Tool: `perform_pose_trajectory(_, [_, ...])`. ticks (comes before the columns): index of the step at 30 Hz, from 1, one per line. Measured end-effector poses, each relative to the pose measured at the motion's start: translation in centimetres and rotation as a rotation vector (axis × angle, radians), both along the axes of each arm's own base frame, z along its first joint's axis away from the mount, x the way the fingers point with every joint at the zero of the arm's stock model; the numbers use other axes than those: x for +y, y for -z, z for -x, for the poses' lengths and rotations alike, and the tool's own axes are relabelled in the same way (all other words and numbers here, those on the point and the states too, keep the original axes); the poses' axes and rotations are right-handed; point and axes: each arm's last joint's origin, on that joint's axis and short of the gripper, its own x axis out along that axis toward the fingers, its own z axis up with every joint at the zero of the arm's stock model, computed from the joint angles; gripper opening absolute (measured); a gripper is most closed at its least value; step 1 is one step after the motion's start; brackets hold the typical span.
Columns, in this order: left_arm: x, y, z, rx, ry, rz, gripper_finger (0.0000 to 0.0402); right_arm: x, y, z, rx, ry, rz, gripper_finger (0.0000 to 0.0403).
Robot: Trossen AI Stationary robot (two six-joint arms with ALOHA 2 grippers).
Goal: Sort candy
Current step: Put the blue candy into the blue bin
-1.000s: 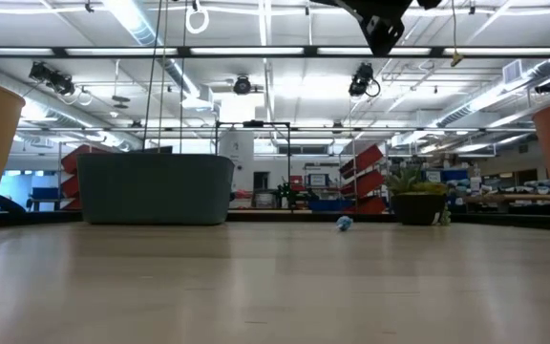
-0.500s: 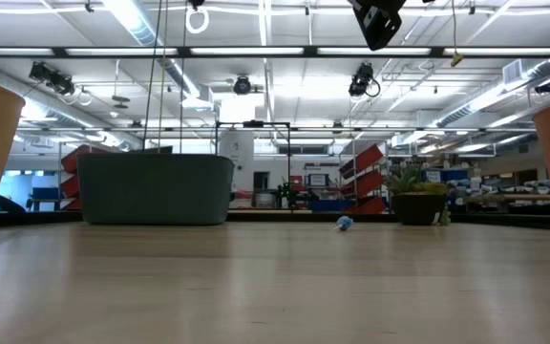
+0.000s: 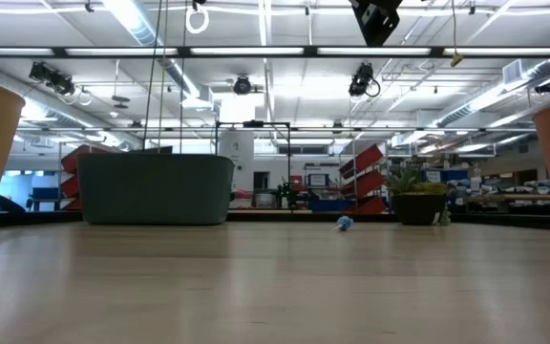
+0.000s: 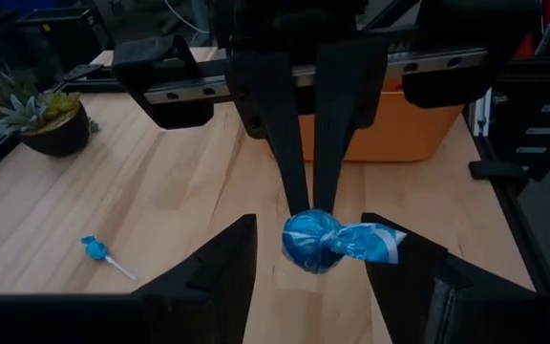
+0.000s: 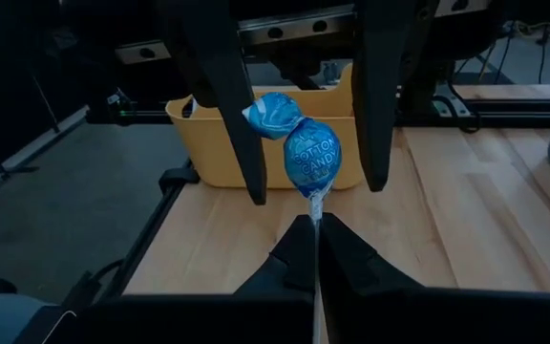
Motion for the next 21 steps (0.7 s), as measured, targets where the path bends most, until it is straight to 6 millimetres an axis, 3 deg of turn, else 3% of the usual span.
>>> perform_pose_trajectory(8, [0.00, 0.00, 0.00, 0.001, 0.001, 0.000, 0.0180, 0.00, 0.01, 0.00, 0.001, 0.000, 0.000, 0.0000])
perform_pose_trajectory(21, [0.02, 0.02, -0.01, 0.003, 0.004, -0.002, 0.0090, 0.00, 0.02, 0.01, 0.002, 0.000, 0.001, 0.0015])
